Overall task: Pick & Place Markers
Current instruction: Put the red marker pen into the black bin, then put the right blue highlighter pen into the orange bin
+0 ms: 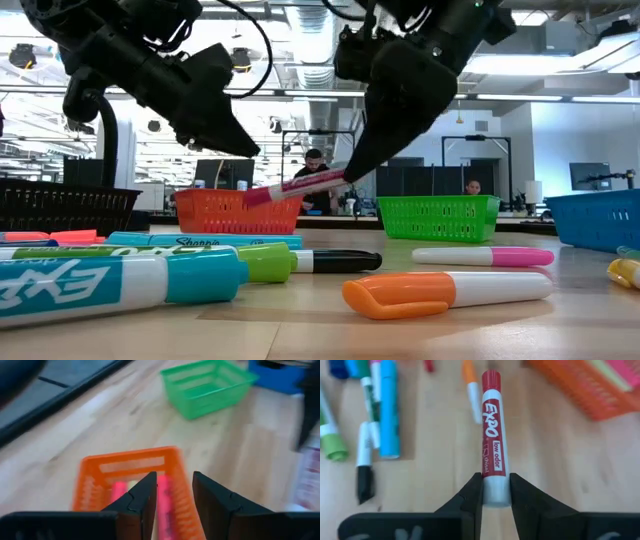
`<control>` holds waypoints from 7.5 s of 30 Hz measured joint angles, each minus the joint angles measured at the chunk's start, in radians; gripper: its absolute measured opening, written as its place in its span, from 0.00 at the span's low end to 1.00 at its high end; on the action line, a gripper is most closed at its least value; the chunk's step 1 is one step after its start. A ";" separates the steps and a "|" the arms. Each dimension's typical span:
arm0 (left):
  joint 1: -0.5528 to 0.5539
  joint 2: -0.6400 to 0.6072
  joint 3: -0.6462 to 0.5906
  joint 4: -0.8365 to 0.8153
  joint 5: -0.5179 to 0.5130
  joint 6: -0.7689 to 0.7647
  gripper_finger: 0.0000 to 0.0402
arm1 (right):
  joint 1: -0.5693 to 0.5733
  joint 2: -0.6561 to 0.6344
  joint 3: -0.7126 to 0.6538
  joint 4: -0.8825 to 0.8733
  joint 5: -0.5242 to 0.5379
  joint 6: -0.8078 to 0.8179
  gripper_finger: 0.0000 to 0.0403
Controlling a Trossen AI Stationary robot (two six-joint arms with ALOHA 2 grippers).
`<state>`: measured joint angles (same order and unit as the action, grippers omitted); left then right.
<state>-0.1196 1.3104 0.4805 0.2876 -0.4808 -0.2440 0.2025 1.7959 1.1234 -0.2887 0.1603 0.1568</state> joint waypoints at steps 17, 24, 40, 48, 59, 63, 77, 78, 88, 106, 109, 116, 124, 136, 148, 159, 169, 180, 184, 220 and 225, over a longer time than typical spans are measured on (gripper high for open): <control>-0.053 0.106 0.000 0.251 0.199 0.137 0.39 | 0.007 -0.007 0.001 -0.078 0.094 -0.052 0.17; -0.103 0.195 0.000 0.351 0.201 0.135 0.44 | 0.001 -0.008 0.001 -0.059 0.105 -0.061 0.17; -0.119 0.282 0.001 0.418 0.177 0.194 0.41 | -0.026 -0.010 0.057 0.088 -0.029 -0.157 0.17; -0.119 0.282 0.001 0.418 0.175 0.195 0.40 | -0.026 -0.010 0.057 0.101 -0.027 -0.156 0.17; -0.119 0.282 0.000 0.425 0.173 0.183 0.19 | -0.026 -0.010 0.057 0.086 0.029 -0.158 0.30; -0.123 0.282 0.000 0.426 0.168 0.166 0.14 | -0.025 -0.009 0.057 0.055 0.121 -0.165 0.40; -0.200 -0.092 0.000 0.003 -0.021 -0.041 0.13 | 0.016 -0.008 0.057 -0.195 0.156 0.026 0.62; -0.208 -0.144 0.000 -0.057 -0.031 -0.102 0.13 | 0.018 -0.008 0.057 -0.197 0.156 0.027 0.62; -0.275 -0.443 0.000 -0.569 -0.055 -0.497 0.14 | 0.033 -0.008 0.057 -0.198 0.156 0.028 0.59; -0.307 -0.510 0.005 -0.906 0.276 -1.012 0.15 | 0.026 -0.008 0.057 -0.198 0.155 0.018 0.59; -0.307 -0.510 0.030 -0.905 0.274 -1.021 0.15 | 0.011 -0.008 0.057 -0.198 0.154 0.004 0.59; -0.307 -0.511 0.084 -1.062 0.277 -1.079 0.15 | -0.026 -0.008 0.057 -0.197 0.153 -0.035 0.59; -0.307 -0.500 0.055 -1.189 0.267 -1.174 0.15 | -0.076 -0.008 0.057 -0.196 0.153 -0.037 0.59; -0.307 -0.314 -0.013 -1.110 0.219 -1.080 0.30 | -0.105 -0.008 0.056 -0.100 0.069 -0.084 0.59; -0.307 -0.311 0.138 -1.089 0.223 -1.020 0.33 | -0.039 -0.008 0.056 -0.015 -0.143 -0.218 0.59; -0.307 -0.261 0.194 -0.653 0.108 -0.519 0.28 | 0.034 -0.008 0.052 0.026 -0.143 -0.176 0.59; -0.306 -0.156 0.194 -0.573 0.061 -0.414 0.28 | 0.112 -0.008 -0.068 0.389 -0.140 -0.138 0.50; -0.318 -0.061 0.194 -0.509 0.064 -0.411 0.28 | 0.141 0.125 -0.037 0.473 -0.135 -0.156 0.38; -0.340 0.014 0.193 -0.448 0.086 -0.384 0.28 | 0.118 0.152 -0.027 0.469 -0.154 -0.155 0.40; -0.422 0.485 0.194 0.025 0.091 -0.196 0.42 | 0.096 0.158 -0.028 0.393 -0.164 -0.111 0.38; -0.394 0.482 0.194 0.017 0.077 -0.154 0.31 | 0.096 0.158 -0.028 0.393 -0.163 -0.111 0.38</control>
<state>-0.5131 1.7927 0.6743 0.3046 -0.4037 -0.3975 0.2985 1.9541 1.0958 0.1047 -0.0029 0.0456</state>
